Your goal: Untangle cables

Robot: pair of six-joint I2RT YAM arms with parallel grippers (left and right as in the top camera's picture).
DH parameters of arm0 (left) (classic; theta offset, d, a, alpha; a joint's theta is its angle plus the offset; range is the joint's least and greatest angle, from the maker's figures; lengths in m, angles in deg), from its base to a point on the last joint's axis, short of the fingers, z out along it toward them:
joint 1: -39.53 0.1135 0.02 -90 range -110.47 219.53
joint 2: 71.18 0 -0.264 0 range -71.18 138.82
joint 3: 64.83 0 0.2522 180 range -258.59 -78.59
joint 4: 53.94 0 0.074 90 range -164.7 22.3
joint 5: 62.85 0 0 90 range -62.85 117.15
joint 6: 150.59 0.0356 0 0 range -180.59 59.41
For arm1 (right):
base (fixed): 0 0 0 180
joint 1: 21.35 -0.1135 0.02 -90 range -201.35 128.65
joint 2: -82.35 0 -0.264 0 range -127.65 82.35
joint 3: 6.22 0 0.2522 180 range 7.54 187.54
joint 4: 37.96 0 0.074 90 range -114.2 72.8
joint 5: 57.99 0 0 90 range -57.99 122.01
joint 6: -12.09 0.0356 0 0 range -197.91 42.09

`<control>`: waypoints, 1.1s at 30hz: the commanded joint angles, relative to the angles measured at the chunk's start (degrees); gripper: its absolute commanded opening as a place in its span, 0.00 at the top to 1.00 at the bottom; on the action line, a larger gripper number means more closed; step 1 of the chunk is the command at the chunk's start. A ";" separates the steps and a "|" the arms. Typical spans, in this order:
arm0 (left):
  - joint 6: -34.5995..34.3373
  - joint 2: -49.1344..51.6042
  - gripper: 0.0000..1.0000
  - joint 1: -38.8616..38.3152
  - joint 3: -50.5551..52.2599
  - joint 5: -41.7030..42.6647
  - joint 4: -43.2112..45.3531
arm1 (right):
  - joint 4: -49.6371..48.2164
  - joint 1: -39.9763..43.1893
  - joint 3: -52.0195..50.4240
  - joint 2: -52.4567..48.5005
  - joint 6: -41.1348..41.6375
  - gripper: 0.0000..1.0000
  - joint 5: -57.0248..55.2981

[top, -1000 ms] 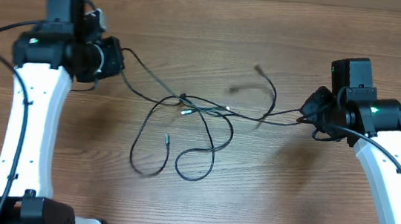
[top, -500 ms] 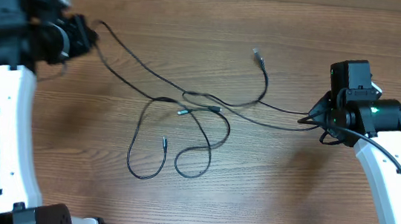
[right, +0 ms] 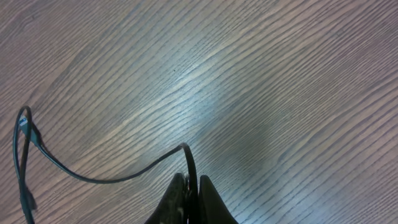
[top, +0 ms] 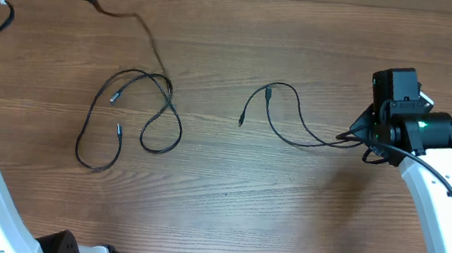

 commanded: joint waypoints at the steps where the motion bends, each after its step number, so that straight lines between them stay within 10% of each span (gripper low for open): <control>1: -2.84 -0.92 0.96 0.04 -1.44 0.61 -0.04 | -0.13 0.42 0.83 1.42 -0.24 0.96 -1.01; 15: -6.56 -1.49 0.96 0.04 -1.44 -89.18 -25.38 | 0.28 0.42 0.79 1.42 -0.24 0.96 -0.52; 33: -8.31 13.40 0.95 0.35 -1.38 -82.23 -31.76 | 2.21 0.42 0.79 1.42 -0.26 0.96 -0.52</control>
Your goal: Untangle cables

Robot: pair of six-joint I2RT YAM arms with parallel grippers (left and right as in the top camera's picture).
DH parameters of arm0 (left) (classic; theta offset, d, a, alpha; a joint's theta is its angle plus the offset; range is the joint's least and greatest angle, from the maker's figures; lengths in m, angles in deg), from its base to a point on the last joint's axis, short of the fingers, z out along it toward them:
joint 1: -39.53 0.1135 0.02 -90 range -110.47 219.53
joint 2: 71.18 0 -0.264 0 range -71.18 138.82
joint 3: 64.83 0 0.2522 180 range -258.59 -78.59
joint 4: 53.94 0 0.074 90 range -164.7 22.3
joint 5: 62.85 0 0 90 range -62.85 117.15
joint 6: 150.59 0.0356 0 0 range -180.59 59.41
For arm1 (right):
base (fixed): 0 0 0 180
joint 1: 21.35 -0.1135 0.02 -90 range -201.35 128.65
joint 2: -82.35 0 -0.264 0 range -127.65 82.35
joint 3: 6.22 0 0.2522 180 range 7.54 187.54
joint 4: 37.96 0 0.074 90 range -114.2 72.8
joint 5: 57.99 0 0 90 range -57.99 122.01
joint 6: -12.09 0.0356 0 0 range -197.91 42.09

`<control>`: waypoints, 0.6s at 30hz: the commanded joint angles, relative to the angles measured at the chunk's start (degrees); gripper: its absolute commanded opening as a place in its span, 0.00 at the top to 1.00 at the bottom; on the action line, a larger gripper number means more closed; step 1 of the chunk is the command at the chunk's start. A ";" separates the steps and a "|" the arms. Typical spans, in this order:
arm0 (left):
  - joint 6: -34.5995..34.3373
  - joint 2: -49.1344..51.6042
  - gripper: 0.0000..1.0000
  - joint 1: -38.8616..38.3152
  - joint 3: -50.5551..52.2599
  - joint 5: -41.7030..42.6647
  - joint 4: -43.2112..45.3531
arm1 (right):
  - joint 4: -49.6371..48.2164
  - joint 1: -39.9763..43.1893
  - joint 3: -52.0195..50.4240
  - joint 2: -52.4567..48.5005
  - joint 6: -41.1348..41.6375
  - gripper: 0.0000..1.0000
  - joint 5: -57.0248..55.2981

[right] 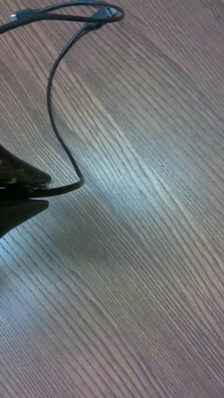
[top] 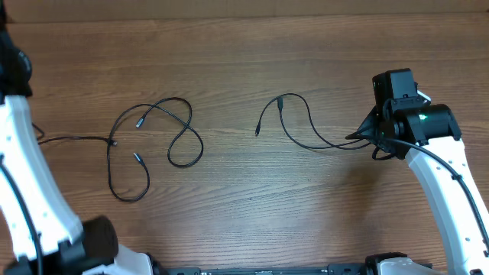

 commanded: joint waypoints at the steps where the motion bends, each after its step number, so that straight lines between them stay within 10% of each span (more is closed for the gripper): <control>1: -0.96 4.28 0.94 0.35 -0.46 0.50 0.09 | 0.20 0.42 0.79 1.38 -0.24 0.96 -0.57; 11: -1.55 13.90 0.90 5.44 -0.46 7.06 -0.35 | 0.57 0.42 0.79 1.38 -0.24 0.96 -0.57; 15: -0.96 14.27 0.43 9.07 -0.46 18.18 -0.26 | 0.72 0.42 0.79 1.38 -0.22 0.96 -0.57; 18: 0.81 14.27 0.40 8.63 -0.46 27.82 -0.39 | 0.98 0.42 0.79 1.38 -0.24 0.96 -0.57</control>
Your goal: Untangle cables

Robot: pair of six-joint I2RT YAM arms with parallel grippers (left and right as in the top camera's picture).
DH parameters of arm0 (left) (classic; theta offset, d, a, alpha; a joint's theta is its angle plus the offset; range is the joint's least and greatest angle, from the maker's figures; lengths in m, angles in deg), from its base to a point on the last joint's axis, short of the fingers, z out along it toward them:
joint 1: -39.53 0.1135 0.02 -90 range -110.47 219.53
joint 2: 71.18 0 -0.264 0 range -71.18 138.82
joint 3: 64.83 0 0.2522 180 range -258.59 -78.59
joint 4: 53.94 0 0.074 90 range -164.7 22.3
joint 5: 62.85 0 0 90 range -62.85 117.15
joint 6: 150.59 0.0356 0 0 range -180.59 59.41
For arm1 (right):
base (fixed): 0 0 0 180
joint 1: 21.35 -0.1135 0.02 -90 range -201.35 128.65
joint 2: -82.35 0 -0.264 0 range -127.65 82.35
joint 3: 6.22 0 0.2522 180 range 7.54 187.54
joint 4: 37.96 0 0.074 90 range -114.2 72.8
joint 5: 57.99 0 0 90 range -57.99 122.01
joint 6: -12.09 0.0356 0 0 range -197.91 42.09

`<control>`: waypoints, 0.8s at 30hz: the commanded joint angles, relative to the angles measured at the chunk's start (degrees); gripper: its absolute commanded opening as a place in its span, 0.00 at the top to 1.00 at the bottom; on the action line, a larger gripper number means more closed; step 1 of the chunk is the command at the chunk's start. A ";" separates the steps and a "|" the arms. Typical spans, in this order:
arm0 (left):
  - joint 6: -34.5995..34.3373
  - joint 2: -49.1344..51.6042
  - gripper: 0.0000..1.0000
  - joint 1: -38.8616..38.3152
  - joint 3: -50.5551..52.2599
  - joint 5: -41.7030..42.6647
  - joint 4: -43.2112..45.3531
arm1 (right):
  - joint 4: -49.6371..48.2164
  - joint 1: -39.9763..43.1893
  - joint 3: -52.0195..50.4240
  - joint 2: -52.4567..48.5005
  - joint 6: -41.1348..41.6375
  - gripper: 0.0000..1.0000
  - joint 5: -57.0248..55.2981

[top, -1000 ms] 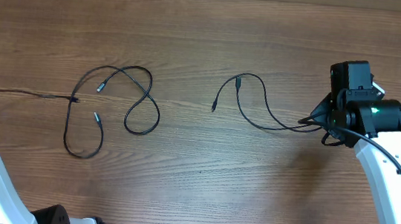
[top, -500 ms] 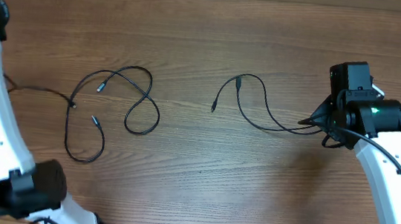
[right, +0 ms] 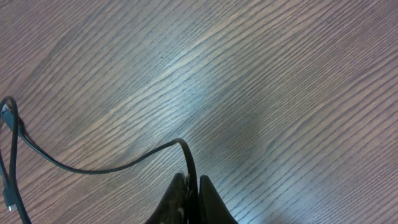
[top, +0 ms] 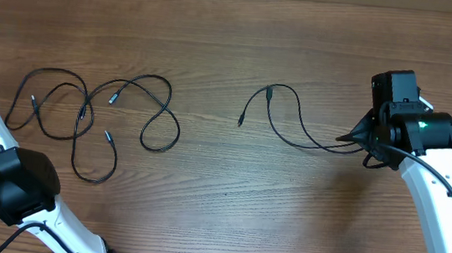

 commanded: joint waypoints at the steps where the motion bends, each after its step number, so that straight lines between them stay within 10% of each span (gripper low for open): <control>1: 2.08 -0.07 0.41 -1.18 -0.48 14.03 -0.13 | 0.02 0.42 0.79 1.38 -0.26 0.96 -0.55; 9: 19.23 0.00 0.35 -16.44 -0.46 32.26 -2.23 | 0.17 0.42 0.79 1.38 -0.26 0.96 -0.35; 24: 15.78 -1.22 0.43 -31.23 3.58 26.45 -17.49 | 0.83 0.42 0.79 1.38 -0.26 0.96 -0.37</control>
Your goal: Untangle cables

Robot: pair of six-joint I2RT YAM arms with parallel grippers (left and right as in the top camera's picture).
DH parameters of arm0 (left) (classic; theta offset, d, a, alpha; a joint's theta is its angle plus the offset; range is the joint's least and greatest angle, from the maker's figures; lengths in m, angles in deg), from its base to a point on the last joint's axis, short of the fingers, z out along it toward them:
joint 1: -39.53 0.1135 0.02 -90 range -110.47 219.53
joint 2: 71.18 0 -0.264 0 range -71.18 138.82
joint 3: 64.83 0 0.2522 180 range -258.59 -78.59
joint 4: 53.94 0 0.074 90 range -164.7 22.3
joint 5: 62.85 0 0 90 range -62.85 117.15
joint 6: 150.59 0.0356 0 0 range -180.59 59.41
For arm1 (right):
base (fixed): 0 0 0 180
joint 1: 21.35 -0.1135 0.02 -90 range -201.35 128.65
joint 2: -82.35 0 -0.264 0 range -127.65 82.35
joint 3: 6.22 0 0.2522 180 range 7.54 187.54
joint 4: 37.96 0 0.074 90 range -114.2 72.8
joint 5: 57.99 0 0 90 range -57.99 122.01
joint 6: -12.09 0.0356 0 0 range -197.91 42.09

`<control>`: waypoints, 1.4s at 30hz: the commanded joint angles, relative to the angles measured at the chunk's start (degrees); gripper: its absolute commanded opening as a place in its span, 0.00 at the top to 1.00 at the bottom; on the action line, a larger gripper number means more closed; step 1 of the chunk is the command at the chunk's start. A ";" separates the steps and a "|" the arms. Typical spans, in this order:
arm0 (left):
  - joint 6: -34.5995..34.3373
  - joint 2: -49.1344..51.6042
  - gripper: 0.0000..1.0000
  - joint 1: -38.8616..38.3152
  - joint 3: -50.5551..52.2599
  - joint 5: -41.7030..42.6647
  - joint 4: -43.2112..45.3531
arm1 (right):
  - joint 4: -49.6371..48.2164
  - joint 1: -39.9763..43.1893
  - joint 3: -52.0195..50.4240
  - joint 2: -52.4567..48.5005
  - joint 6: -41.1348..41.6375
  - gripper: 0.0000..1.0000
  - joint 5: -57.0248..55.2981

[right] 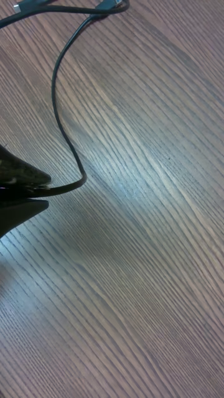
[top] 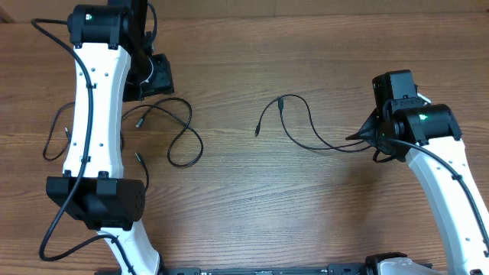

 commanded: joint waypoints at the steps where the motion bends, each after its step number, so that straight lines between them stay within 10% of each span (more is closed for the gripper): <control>1: -0.31 -1.75 0.44 0.22 3.98 0.22 -0.20 | 0.33 0.33 0.79 1.38 -0.26 0.96 -0.39; 12: -4.24 -20.11 0.49 -0.33 37.62 -3.41 7.45 | 1.22 0.33 0.79 1.38 -0.26 0.96 -0.37; 20: -2.71 -32.52 0.26 -3.19 58.45 -1.60 31.71 | 1.44 0.33 0.79 1.38 -0.24 0.96 0.48; 25: 8.83 -28.83 0.10 -4.59 65.11 6.10 42.66 | 1.36 0.33 0.79 1.38 -0.24 0.96 0.48; 42: 13.84 -7.37 0.27 -8.37 65.55 6.12 49.22 | 1.16 0.33 0.79 1.38 -0.26 0.96 0.46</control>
